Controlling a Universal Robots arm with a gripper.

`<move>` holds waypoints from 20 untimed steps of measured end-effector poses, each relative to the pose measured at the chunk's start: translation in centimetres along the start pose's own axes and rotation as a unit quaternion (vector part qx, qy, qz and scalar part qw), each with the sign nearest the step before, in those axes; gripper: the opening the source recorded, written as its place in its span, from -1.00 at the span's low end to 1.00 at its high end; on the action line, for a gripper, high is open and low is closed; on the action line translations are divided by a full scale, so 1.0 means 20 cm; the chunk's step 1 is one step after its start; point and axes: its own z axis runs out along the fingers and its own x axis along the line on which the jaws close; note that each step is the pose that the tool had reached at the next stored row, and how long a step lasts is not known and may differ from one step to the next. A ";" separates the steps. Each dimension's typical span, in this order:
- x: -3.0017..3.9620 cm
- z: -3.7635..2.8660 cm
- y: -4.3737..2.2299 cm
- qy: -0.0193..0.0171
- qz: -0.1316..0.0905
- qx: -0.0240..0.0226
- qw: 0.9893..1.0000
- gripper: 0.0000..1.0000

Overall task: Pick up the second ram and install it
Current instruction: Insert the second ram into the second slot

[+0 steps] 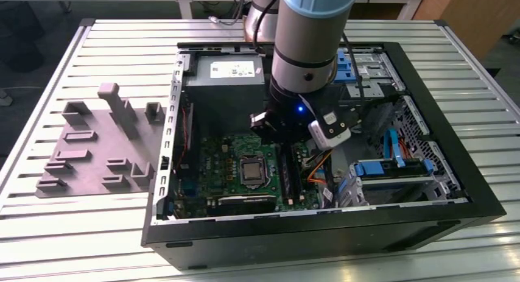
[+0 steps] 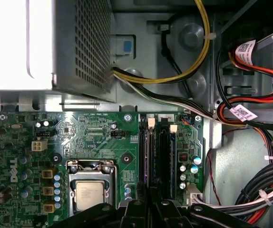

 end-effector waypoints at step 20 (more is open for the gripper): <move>-0.012 0.034 -0.006 0.000 0.001 -0.001 1.000 -0.72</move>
